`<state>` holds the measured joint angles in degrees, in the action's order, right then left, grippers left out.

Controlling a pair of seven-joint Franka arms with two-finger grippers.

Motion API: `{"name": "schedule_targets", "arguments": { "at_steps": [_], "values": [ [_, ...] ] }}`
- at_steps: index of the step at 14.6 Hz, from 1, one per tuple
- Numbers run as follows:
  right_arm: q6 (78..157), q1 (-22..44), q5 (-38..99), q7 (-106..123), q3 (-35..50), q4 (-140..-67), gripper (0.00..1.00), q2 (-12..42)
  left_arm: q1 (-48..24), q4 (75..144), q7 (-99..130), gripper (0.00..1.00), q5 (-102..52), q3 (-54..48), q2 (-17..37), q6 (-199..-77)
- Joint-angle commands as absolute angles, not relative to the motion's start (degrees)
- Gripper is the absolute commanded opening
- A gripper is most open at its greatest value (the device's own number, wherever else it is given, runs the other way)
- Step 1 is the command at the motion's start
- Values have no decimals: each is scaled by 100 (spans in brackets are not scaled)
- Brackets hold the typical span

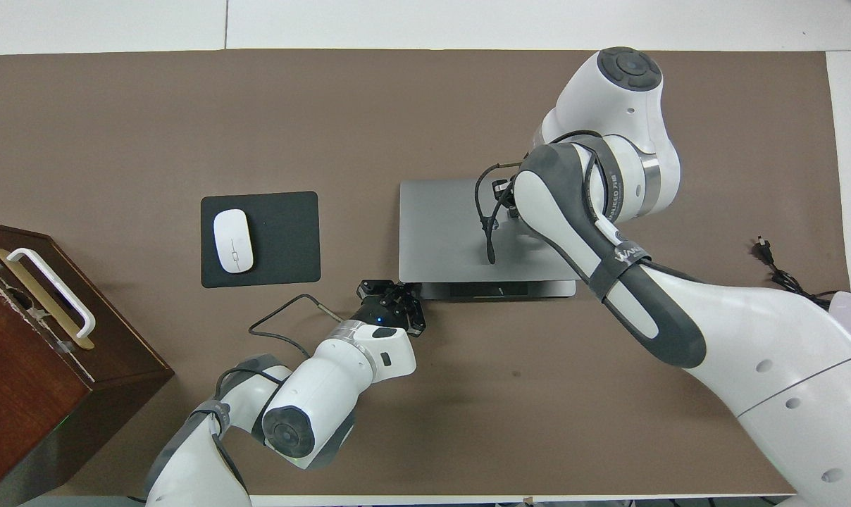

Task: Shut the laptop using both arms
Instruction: 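Push the laptop screen down toward the keyboard with the right gripper, then press the closed laptop lid flat with the right gripper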

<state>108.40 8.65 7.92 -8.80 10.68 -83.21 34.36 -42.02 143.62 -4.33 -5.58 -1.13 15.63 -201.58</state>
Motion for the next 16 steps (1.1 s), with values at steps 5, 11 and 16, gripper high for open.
{"name": "schedule_targets", "arguments": {
  "at_steps": [5,11,16],
  "values": [
    [11250,826,896,-967,1107,-8885,0,3208,-4307,14713,-519,0,-545,-9,1661,-20074],
    [11619,835,896,-958,1107,-9202,0,3129,-4315,14713,-519,0,-545,-9,1661,-20074],
    [11514,844,896,-967,1107,-9124,0,3129,-4315,14713,-527,0,-545,-9,1670,-20066]
  ]
}}
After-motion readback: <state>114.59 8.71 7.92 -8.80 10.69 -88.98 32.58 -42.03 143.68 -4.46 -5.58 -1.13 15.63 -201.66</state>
